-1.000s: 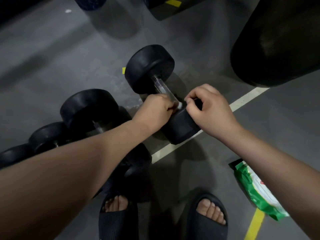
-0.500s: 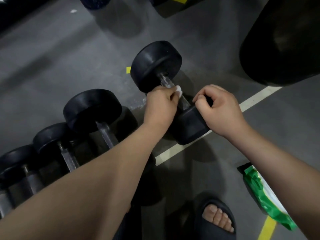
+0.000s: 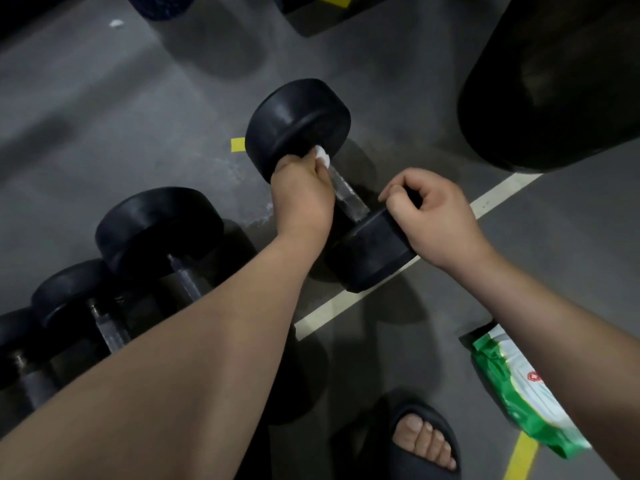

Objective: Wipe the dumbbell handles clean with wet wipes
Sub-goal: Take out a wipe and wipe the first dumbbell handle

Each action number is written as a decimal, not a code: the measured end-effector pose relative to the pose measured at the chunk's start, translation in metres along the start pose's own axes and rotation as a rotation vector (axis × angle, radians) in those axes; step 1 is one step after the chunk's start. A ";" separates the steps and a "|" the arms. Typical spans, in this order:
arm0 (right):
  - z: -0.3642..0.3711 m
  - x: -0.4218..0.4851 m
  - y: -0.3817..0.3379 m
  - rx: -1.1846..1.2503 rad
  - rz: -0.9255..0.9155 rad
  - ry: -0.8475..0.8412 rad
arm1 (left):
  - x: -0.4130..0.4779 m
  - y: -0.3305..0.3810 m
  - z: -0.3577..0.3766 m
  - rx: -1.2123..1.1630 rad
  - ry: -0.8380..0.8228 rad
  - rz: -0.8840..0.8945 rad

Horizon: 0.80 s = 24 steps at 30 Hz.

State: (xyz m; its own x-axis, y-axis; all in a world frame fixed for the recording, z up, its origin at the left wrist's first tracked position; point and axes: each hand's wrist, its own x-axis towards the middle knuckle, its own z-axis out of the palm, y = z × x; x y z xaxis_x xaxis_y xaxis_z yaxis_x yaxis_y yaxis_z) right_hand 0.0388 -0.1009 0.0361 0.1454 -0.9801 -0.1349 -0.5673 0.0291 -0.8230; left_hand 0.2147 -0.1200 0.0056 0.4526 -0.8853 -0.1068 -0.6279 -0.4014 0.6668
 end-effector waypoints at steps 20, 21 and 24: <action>0.011 -0.007 0.003 -0.090 -0.169 0.131 | 0.000 0.019 -0.003 -0.620 0.100 -0.609; 0.011 -0.007 0.003 -0.089 -0.171 0.131 | 0.001 0.019 -0.004 -0.593 0.089 -0.605; 0.010 -0.006 0.004 -0.089 -0.177 0.126 | -0.015 0.016 -0.009 -0.513 -0.014 -0.563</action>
State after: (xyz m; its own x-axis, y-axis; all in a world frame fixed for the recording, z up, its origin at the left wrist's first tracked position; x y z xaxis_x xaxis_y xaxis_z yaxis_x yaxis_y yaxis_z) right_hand 0.0433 -0.0931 0.0281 0.1499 -0.9853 0.0816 -0.6121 -0.1573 -0.7750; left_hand 0.2035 -0.1107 0.0251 0.6074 -0.5837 -0.5388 0.0697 -0.6365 0.7681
